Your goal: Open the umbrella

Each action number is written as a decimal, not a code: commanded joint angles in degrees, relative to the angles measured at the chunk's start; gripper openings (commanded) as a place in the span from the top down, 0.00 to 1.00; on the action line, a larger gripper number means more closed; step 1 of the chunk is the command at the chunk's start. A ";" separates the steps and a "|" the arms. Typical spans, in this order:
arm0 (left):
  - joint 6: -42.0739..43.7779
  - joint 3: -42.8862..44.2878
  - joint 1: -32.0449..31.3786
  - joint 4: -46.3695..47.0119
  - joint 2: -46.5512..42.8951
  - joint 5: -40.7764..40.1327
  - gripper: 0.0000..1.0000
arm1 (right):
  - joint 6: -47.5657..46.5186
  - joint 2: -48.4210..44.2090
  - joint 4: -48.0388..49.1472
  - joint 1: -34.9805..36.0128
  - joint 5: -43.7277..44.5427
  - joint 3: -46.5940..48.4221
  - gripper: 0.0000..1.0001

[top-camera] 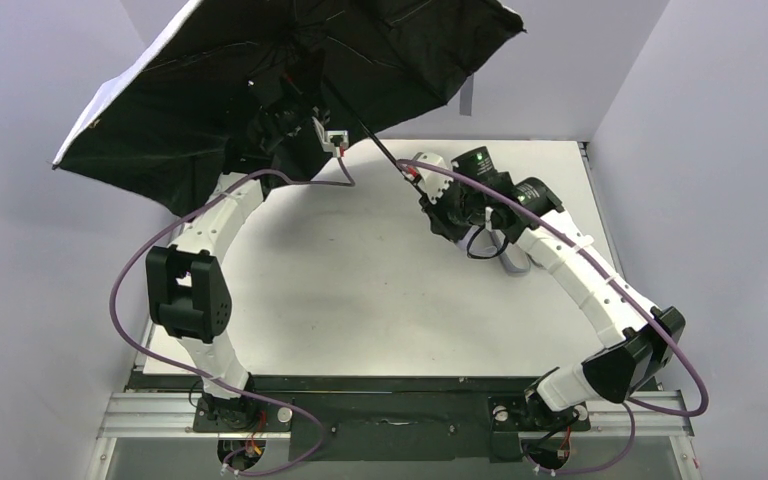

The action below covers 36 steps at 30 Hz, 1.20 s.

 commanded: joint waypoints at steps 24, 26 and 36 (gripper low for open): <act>-8.14 -25.72 -1.19 -10.51 -26.74 -14.76 0.21 | 22.31 -4.73 15.60 -2.21 -42.69 -1.02 1.00; -11.15 -26.24 -1.25 -15.80 -29.53 -10.36 0.19 | 26.52 -4.80 23.15 -1.84 -43.03 -1.80 1.00; -28.17 -29.03 -3.98 -29.55 -39.24 -4.98 0.16 | 45.41 -5.34 48.04 -1.24 -43.60 -7.66 1.00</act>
